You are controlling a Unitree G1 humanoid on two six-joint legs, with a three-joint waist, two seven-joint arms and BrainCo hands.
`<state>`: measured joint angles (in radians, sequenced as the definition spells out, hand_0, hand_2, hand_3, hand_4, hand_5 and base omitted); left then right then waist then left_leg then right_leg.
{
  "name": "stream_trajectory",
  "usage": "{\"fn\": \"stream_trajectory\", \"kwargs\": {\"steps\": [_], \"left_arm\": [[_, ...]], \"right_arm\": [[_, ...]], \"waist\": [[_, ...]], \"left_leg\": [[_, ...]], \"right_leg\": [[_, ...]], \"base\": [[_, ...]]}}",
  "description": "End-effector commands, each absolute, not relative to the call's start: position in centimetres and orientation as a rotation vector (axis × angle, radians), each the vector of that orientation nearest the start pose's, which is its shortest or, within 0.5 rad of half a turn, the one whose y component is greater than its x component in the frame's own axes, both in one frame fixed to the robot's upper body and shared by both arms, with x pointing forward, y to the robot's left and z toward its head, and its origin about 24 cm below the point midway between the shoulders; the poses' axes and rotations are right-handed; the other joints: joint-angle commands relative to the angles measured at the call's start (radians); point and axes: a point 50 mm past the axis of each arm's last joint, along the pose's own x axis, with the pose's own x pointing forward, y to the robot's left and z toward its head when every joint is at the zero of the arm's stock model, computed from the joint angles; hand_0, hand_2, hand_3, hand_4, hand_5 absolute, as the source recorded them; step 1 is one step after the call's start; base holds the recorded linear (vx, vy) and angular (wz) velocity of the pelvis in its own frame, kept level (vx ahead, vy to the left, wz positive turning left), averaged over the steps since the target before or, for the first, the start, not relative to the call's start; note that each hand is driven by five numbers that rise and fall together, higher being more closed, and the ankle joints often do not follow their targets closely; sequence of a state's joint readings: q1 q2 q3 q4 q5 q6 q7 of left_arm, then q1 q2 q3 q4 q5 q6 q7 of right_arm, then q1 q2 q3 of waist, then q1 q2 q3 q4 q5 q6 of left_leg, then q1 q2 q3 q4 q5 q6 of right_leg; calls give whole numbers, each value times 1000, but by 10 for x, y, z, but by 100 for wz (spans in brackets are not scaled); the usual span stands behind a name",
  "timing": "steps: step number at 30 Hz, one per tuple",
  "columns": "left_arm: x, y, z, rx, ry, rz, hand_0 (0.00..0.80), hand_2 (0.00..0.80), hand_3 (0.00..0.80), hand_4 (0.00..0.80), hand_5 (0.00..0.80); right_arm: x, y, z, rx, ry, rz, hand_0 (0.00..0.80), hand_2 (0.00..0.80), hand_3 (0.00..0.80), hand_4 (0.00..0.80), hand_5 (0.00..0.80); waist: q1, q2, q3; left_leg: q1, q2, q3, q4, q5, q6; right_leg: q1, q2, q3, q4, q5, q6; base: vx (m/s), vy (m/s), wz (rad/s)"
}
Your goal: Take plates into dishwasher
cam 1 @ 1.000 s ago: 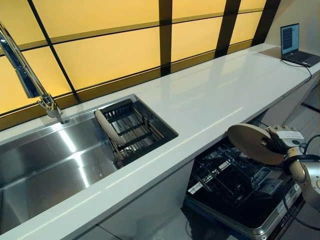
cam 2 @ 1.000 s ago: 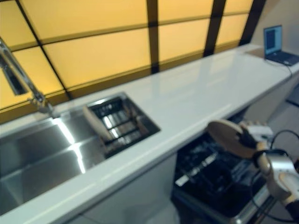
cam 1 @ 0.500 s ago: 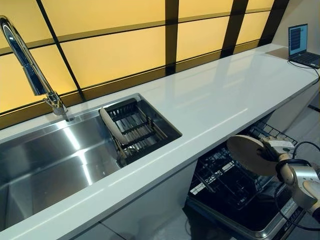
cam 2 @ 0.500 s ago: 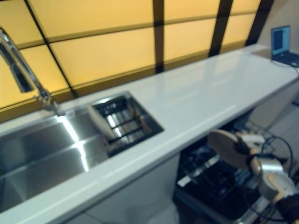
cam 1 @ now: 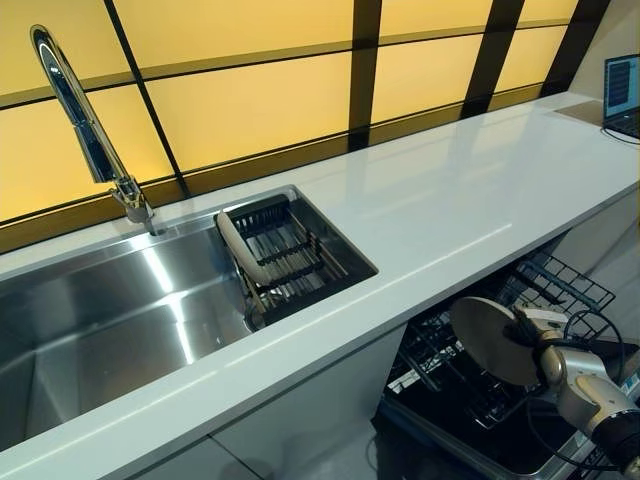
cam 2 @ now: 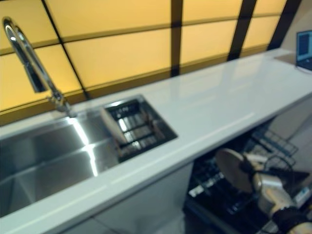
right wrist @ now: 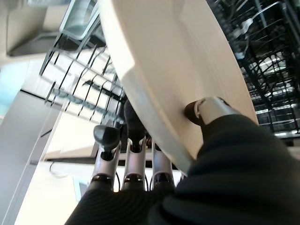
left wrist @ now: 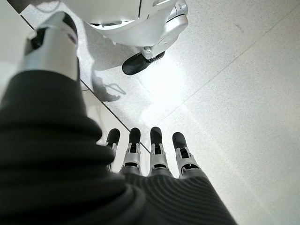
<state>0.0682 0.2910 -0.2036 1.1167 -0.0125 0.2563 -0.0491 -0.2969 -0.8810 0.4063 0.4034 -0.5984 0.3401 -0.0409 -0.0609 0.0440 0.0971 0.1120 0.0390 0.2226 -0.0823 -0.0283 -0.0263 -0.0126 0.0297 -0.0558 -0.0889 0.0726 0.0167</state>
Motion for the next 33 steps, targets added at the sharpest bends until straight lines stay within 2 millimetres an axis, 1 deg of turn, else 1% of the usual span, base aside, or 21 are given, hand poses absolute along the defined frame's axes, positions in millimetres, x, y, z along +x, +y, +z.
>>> {"fn": "stream_trajectory", "kwargs": {"steps": [1,4,12,21,33], "left_arm": [[60,271,-156,408,1488,33,0,0,0,0,0],[61,271,-155,414,1488,29,0,0,0,0,0],[59,270,-156,409,1490,18,0,0,0,0,0],[62,269,-156,409,1479,9,0,0,0,0,0],[66,265,-156,402,1465,-5,0,0,0,0,0]], "right_arm": [[305,-315,76,-1662,412,-141,800,800,800,800,800],[304,-315,68,-1664,444,-131,800,800,800,800,800],[304,-315,56,-1652,515,-128,800,800,800,800,800],[303,-317,42,-1617,575,-125,800,800,800,800,800],[306,-318,40,-1607,606,-128,800,800,800,800,800]], "waist": [[21,-64,-41],[26,-59,-39],[37,-42,-37],[54,-23,-31],[60,-2,-25]], "left_leg": [[-7,-21,-20,-5,-16,-6],[-10,-22,-23,-5,-14,-8],[-20,-25,-33,-5,-8,-10],[-30,-31,-45,-5,-4,-11],[-39,-39,-53,-5,0,-12]], "right_leg": [[24,-107,-38,2,16,141],[24,-110,-44,2,16,141],[21,-116,-56,2,16,140],[18,-127,-74,2,16,140],[9,-135,-77,2,19,140]], "base": [[1,-2,7],[4,-3,4],[0,2,2],[-6,5,3],[-7,5,3]]}}
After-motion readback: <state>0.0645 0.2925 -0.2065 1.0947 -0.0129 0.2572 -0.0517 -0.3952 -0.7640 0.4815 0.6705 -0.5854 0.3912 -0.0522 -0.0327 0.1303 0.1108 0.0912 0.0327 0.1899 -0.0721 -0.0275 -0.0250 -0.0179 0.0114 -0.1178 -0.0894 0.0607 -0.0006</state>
